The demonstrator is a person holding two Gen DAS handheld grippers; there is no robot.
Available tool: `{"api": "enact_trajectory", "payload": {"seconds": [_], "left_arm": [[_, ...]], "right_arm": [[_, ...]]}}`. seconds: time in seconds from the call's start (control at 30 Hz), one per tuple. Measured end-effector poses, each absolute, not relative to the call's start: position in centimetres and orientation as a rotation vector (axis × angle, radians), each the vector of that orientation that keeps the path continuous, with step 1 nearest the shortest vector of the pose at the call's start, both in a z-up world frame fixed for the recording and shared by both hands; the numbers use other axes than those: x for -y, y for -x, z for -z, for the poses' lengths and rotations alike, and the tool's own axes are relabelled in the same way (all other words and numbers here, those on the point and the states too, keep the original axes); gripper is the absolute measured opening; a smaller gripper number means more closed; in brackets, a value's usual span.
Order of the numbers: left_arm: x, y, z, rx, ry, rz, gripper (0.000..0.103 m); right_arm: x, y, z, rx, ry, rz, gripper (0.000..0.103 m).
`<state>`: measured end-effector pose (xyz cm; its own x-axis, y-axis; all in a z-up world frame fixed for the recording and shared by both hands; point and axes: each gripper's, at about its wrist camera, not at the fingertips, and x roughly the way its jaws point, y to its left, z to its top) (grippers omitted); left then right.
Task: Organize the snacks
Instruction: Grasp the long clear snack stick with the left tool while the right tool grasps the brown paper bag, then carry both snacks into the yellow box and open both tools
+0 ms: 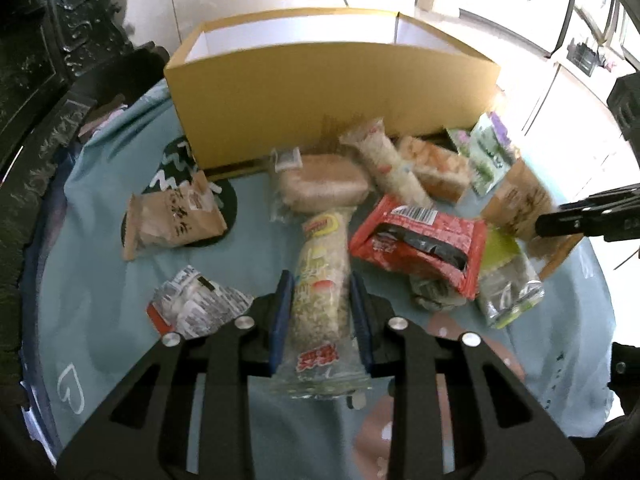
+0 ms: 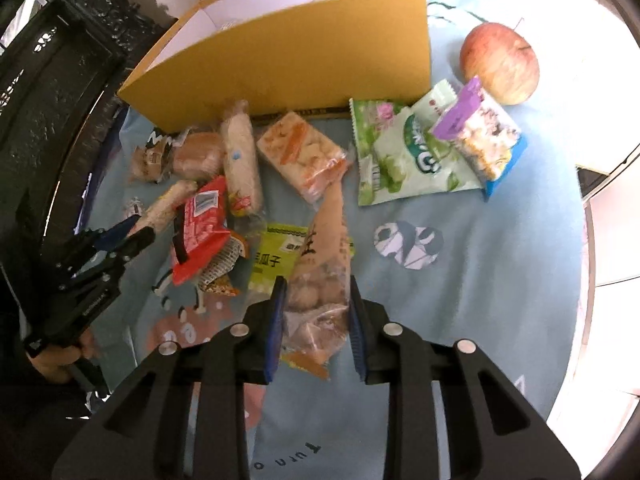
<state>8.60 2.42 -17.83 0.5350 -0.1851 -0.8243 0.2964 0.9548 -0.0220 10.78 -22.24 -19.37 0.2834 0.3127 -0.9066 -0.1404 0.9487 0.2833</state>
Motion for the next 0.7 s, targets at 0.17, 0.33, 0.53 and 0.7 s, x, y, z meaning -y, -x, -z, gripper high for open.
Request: {"api": "enact_trajectory", "payload": {"seconds": [0.17, 0.33, 0.53, 0.7], "left_arm": [[-1.8, -8.4, 19.7, -1.042, -0.189, 0.267, 0.027], [-2.1, -8.4, 21.0, -1.058, -0.194, 0.238, 0.031], [-2.0, -8.9, 22.4, -1.073, -0.200, 0.219, 0.046], [-2.5, -8.4, 21.8, -1.061, -0.153, 0.288, 0.027]], "right_arm": [[22.4, -10.9, 20.4, -1.273, 0.042, -0.170, 0.047], [20.2, -10.7, 20.6, -1.266, 0.173, -0.120, 0.068], [20.4, -11.7, 22.6, -1.297, 0.088, -0.133, 0.064], [22.5, -11.4, 22.0, -1.297, -0.092, -0.222, 0.034]]}}
